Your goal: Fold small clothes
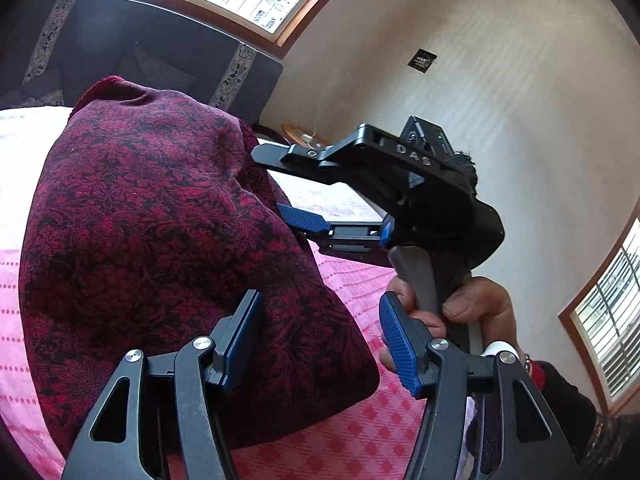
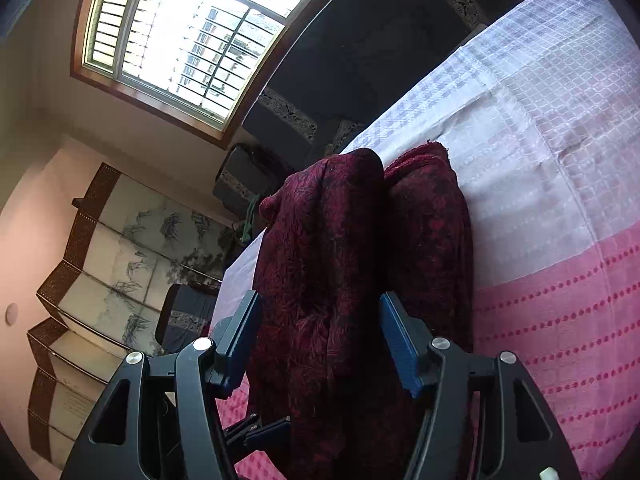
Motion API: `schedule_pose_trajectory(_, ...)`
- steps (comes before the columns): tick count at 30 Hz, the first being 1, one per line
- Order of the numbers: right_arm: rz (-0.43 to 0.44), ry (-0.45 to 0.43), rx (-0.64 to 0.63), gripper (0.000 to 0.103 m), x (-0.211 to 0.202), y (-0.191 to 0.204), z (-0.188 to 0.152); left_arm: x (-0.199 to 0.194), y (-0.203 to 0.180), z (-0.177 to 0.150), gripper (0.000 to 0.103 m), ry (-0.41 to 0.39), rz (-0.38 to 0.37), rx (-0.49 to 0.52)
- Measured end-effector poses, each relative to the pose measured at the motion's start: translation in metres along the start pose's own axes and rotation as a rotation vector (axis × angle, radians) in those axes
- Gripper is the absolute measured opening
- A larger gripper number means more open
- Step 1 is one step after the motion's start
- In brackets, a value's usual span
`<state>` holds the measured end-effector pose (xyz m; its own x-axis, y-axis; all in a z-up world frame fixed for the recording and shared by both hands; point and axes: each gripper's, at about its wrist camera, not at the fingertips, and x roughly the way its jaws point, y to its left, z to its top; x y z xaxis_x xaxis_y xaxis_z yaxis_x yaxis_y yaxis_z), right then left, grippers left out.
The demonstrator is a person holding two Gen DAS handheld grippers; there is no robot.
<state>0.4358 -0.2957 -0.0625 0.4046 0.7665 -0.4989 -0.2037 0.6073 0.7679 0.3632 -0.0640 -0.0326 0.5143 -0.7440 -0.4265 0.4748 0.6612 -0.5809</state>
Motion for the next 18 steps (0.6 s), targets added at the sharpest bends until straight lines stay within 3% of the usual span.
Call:
schedule_pose_trajectory(2,-0.085,0.035,-0.005,0.045,0.019,0.002,0.003,-0.014,0.005,0.0,0.06,-0.033,0.003,-0.035)
schedule_pose_trajectory(3,-0.104,0.059,-0.014,0.016,0.028,0.004,0.004,-0.022,0.007,0.001,0.06,-0.059,0.02,-0.038)
schedule_pose_trajectory(5,-0.14,0.068,-0.069,0.013,0.035,0.013,0.005,-0.035,0.011,0.003,0.06,-0.113,0.066,-0.019)
schedule_pose_trajectory(7,-0.129,0.006,-0.138,0.012,0.015,0.029,0.006,-0.043,0.02,0.005,0.062,-0.143,0.096,-0.023)
schedule_pose_trajectory(11,-0.118,-0.085,-0.19,0.012,-0.032,0.038,0.009,-0.037,0.041,0.006,0.063,-0.129,0.102,-0.069)
schedule_pose_trajectory(15,-0.187,-0.043,-0.129,0.012,-0.029,-0.002,0.012,-0.017,0.042,0.0,0.063,-0.087,0.13,-0.037)
schedule_pose_trajectory(18,-0.184,-0.034,-0.068,0.012,-0.019,-0.029,0.006,-0.009,0.041,-0.01,0.064,-0.074,0.155,0.004)
